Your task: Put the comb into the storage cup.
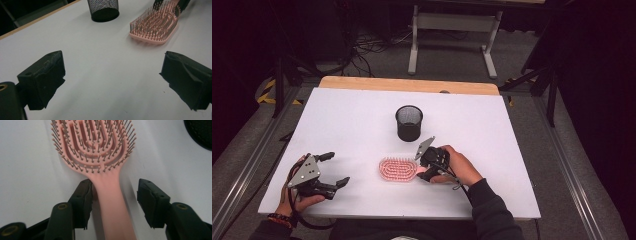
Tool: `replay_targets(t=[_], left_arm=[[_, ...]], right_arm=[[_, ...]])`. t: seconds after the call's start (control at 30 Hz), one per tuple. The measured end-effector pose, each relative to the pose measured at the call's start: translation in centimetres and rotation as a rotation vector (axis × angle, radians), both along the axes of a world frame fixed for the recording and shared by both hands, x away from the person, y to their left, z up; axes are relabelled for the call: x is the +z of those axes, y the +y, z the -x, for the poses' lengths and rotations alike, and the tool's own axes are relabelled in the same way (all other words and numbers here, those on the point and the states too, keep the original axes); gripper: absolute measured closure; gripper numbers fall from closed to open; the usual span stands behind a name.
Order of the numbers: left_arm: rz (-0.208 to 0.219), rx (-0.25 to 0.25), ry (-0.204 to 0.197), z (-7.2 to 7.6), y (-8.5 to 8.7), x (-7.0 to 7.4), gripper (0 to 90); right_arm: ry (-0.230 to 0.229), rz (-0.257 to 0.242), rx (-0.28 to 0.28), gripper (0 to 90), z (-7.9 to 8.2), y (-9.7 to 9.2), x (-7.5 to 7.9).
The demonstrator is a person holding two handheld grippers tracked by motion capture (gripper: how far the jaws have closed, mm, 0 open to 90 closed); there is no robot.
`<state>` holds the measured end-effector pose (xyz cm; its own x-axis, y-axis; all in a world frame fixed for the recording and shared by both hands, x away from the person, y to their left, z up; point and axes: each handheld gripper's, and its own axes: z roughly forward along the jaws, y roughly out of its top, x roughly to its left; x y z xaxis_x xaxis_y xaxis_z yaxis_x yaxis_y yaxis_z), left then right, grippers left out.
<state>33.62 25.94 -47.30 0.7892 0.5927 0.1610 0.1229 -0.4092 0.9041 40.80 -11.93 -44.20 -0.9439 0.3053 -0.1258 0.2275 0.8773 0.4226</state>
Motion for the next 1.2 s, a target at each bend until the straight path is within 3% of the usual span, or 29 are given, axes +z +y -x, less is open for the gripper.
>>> replay_targets(t=[0.3, 0.43, 0.8, 1.2], left_arm=[[0.001, -0.008, 0.001, 0.01, -0.02, 0.0, 6.3], [0.002, -0.007, 0.005, -0.01, 0.06, -0.02, 6.3], [0.002, 0.004, 0.003, 0.01, 0.09, 0.01, 6.3], [-0.004, 0.02, 0.009, -0.08, -0.01, -0.15, 6.6]], right_arm=[[0.046, -0.016, 0.071, 65.7, -0.13, -0.09, -0.01], [0.021, -0.02, 0.115, 69.4, 0.08, -0.15, -0.08], [0.0, -0.069, 0.1, 69.5, 0.41, -0.69, -0.3], [-0.046, -0.088, 0.092, 69.5, 0.71, -0.63, -0.44]])
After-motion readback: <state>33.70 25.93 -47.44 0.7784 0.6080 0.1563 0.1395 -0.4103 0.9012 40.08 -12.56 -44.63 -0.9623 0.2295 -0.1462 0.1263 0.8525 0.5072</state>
